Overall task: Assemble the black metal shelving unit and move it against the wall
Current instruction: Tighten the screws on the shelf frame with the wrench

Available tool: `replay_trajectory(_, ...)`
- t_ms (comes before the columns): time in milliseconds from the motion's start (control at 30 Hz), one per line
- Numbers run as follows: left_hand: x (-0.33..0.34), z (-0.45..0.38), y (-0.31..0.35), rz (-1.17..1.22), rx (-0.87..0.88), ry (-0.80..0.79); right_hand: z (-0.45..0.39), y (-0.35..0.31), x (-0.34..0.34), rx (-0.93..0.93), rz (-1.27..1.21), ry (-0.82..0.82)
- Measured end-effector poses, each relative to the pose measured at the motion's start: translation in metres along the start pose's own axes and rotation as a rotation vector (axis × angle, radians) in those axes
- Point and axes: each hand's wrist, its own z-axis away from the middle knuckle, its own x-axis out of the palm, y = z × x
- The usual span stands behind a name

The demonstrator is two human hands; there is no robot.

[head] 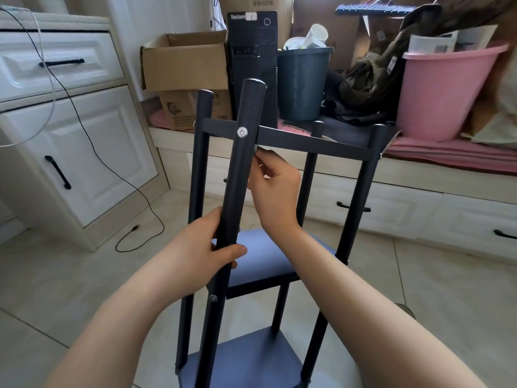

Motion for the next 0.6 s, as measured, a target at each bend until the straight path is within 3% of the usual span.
replay_trajectory(167,0.001,0.004,0.001,0.008,-0.025,-0.014,0.009,0.002,-0.027,0.007,0.223,-0.190)
replay_trajectory(400,0.002,0.011,0.005,0.016,-0.031,-0.022,0.009,-0.001,-0.089,0.253,0.436,-0.505)
replay_trajectory(600,0.002,0.011,0.002,0.021,-0.032,-0.014,0.021,-0.003,-0.143,0.288,0.587,-0.490)
